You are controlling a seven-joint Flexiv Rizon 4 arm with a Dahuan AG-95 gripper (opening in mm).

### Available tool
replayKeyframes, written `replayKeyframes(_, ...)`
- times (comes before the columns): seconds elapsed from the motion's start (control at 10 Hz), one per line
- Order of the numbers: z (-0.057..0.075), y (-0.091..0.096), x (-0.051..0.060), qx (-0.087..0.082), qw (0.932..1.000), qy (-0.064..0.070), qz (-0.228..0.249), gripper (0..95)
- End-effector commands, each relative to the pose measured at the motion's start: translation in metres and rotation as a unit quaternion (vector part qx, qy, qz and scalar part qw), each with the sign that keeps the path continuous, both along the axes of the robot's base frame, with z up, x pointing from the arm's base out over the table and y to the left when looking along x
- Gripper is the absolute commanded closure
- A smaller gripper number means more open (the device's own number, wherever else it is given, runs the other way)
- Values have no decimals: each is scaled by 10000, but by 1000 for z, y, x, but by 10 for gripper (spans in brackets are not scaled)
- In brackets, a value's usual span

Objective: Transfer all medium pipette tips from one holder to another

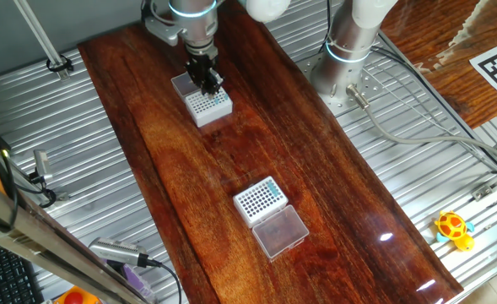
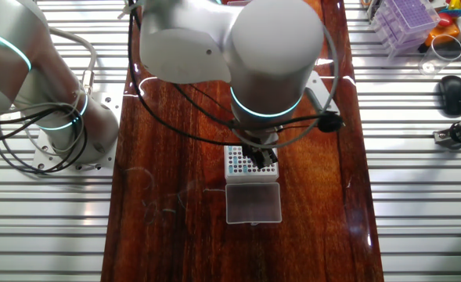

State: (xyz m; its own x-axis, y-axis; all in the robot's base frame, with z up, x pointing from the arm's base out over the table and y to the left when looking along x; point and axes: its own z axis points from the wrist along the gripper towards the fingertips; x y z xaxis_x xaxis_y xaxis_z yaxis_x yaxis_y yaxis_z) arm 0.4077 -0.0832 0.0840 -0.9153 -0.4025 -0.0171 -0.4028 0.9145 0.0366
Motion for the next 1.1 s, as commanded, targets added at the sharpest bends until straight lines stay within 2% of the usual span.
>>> replayKeyframes(0.1,2,1,-3,26,10000,15,8,760)
replayKeyframes(0.6,-3,0,-6,23,10000,-36,-7,760)
replayKeyframes(0.7,-5,0,-6,20,10000,-55,-5,950)
replayKeyframes(1.0,-11,0,-6,28,9999,-109,13,950)
replayKeyframes(1.1,-7,0,-6,59,9999,-83,31,950)
